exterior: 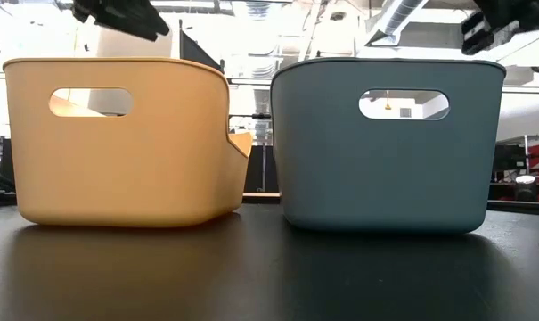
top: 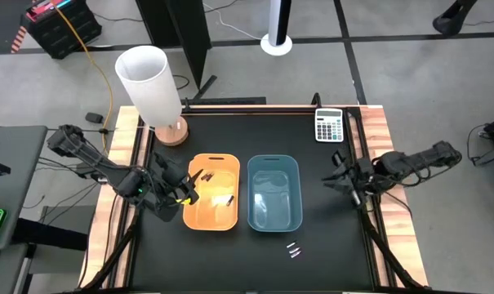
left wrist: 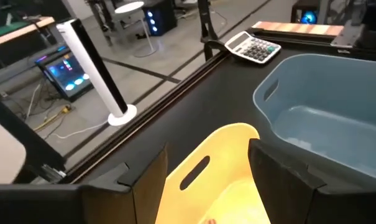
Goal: Sort batteries
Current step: Put the bottom silver battery into the blue bin
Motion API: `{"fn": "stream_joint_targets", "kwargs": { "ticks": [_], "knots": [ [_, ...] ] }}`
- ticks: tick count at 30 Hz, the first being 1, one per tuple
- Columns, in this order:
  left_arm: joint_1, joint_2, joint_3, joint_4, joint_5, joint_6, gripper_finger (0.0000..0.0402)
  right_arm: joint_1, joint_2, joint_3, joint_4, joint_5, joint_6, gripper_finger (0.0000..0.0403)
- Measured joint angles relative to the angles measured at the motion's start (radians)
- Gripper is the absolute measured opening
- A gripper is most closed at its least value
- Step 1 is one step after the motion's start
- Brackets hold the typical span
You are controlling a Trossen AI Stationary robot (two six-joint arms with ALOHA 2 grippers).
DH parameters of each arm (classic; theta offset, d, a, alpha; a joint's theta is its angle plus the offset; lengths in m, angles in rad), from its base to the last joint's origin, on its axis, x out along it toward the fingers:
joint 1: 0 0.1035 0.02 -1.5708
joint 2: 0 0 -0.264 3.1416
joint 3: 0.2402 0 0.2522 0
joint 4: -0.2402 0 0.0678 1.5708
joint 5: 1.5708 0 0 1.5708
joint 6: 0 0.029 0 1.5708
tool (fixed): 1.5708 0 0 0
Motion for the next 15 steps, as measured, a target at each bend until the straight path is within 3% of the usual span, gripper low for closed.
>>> {"fn": "stream_joint_targets", "kwargs": {
  "ticks": [4,8,15],
  "knots": [
    [-0.003,-0.001,-0.049,0.091,-0.012,0.005,0.0216,0.076,0.187,0.103,-0.035,0.009,-0.019,0.0177],
    [-0.003,0.000,-0.060,0.117,-0.012,0.006,0.0216,0.149,0.372,0.282,-0.293,0.018,-0.012,0.0226],
    [-0.003,0.000,-0.060,0.168,-0.015,0.050,0.0216,0.291,0.714,0.592,-0.646,0.119,0.043,0.0213]
  ]
}}
